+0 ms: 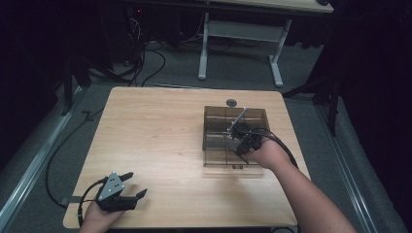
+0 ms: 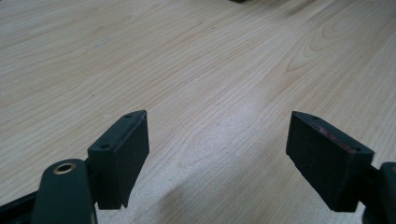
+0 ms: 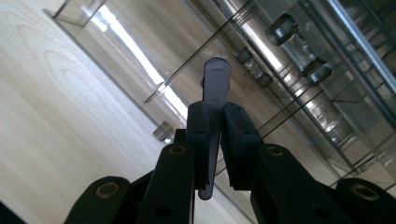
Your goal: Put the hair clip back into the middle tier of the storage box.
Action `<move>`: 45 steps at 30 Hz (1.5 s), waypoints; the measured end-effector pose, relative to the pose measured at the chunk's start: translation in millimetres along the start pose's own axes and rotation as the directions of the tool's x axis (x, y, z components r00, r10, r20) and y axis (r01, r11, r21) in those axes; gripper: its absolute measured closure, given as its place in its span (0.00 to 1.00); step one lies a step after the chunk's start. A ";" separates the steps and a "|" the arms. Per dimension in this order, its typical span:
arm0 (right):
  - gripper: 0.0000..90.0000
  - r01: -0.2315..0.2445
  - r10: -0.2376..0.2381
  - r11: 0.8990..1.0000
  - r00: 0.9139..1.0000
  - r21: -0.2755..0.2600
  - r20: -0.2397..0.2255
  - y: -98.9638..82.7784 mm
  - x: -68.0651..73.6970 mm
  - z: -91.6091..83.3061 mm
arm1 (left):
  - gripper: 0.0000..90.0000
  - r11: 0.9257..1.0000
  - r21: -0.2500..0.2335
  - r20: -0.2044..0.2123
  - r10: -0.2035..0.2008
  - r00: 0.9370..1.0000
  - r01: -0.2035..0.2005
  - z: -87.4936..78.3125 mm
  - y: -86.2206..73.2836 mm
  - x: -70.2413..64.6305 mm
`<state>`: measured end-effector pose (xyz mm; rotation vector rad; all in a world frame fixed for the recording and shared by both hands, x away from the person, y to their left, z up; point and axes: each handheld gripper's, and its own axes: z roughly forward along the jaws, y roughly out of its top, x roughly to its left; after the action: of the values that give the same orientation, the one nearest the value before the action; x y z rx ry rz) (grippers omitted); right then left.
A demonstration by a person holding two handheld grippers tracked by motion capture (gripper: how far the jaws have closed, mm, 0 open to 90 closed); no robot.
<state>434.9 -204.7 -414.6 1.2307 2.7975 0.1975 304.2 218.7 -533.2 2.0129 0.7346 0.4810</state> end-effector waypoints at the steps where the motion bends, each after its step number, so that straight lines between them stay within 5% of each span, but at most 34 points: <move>1: 0.91 0.000 0.000 1.000 1.000 0.000 0.000 0.0 0.0 0.0 | 0.24 1.000 0.000 0.000 0.000 1.000 0.000 0.0 0.0 0.0; 45: 0.91 0.046 -0.046 0.999 0.999 0.020 0.024 4.8 -2.2 39.7 | 0.24 1.000 0.006 0.009 0.003 1.000 -0.003 0.6 0.3 0.1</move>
<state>444.8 -199.7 -453.1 1.1635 2.8099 0.1522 304.7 218.3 -533.2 2.0210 0.7287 0.4718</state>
